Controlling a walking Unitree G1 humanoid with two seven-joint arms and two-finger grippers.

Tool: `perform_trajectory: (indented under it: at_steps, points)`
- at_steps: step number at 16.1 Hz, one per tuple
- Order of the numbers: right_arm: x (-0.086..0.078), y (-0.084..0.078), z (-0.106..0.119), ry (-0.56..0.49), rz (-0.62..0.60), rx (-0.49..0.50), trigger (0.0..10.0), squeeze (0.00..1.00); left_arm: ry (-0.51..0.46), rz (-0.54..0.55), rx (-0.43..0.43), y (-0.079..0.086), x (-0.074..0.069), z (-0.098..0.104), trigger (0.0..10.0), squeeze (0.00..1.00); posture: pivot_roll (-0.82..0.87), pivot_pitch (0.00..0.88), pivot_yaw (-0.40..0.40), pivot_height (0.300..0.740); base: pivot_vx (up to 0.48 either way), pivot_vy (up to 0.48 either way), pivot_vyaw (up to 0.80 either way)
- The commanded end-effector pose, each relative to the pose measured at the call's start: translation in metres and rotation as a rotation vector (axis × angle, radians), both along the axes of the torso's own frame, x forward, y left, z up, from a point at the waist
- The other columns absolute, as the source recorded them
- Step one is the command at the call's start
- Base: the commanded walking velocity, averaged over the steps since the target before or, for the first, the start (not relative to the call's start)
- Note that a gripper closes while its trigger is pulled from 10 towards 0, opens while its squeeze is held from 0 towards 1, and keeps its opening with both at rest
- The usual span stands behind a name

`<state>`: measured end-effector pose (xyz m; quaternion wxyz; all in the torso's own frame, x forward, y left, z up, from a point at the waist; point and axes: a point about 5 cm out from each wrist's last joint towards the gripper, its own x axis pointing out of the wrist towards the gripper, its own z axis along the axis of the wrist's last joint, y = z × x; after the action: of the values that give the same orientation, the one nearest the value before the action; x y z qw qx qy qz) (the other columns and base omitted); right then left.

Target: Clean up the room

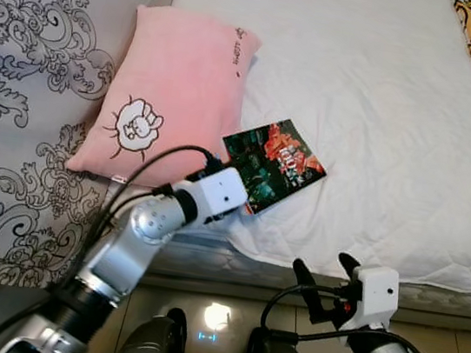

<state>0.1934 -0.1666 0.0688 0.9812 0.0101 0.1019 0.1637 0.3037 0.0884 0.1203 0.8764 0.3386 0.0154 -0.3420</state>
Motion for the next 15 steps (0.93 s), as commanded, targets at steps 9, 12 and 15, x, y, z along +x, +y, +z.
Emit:
perform_trajectory:
  at_steps: [9, 12, 15]
  points:
    - [-0.008, -0.003, -0.004, 0.030, -0.005, -0.012, 10.0, 0.00, 0.069, 0.102, 0.143, -0.015, 0.026, -0.047, 10.0, 0.00, -0.18, 0.249, 0.004, 0.740, 0.000, 0.000, 0.00]
    - [-0.009, -0.002, -0.005, 0.034, -0.004, -0.013, 10.0, 0.00, 0.076, 0.094, 0.083, -0.034, 0.027, -0.045, 10.0, 0.00, -0.18, 0.255, 0.005, 0.740, 0.000, 0.000, 0.00]
    - [-0.009, -0.002, -0.005, 0.037, -0.001, -0.015, 10.0, 0.00, 0.068, 0.037, -0.040, -0.071, 0.021, -0.035, 10.0, 0.00, -0.18, 0.257, 0.001, 0.740, 0.000, 0.000, 0.00]
